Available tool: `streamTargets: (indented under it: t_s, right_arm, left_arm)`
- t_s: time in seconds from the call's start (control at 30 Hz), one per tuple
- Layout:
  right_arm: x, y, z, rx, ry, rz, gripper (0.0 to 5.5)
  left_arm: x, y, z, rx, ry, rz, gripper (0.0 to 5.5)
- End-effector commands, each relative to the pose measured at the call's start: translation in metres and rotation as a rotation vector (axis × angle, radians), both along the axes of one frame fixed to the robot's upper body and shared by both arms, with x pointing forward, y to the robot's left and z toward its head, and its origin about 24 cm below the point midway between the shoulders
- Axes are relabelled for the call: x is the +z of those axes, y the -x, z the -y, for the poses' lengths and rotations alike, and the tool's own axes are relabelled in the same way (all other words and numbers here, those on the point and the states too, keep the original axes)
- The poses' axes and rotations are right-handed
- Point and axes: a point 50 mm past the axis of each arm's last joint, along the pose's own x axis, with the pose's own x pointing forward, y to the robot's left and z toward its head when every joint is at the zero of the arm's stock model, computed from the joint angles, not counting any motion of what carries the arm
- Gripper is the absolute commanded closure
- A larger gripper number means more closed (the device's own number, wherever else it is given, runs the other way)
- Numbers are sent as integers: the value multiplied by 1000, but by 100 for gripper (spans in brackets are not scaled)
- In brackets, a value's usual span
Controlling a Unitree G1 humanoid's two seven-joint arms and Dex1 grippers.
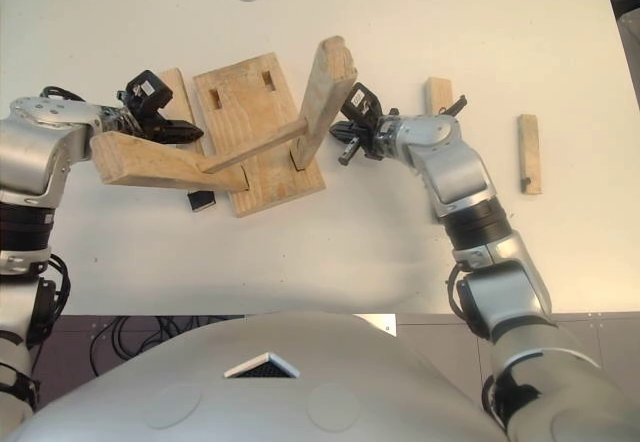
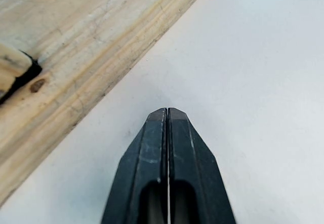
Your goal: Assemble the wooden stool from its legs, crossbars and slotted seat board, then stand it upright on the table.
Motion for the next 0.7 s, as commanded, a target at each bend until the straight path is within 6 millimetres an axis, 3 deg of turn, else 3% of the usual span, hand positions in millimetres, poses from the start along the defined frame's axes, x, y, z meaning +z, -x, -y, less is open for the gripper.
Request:
streamTargets:
  t_s: [0.03,0.23,0.43,0.57,0.7]
  right_arm:
    - [5,-1,-2,17,-2,15,549]
    - [8,-8,1,17,16,21,549]
    - [8,-17,12,-27,38,29,549]
    - [13,-31,19,-101,32,82,549]
    - [29,-37,27,-202,-50,169,549]
  left_arm:
    - [-3,-3,15,-16,33,4,550]
    - [-16,-20,73,-97,166,-18,550]
    - [-19,-55,118,-38,298,2,550]
    - [-14,-73,115,36,311,72,550]
    - [22,-87,87,153,383,267,550]
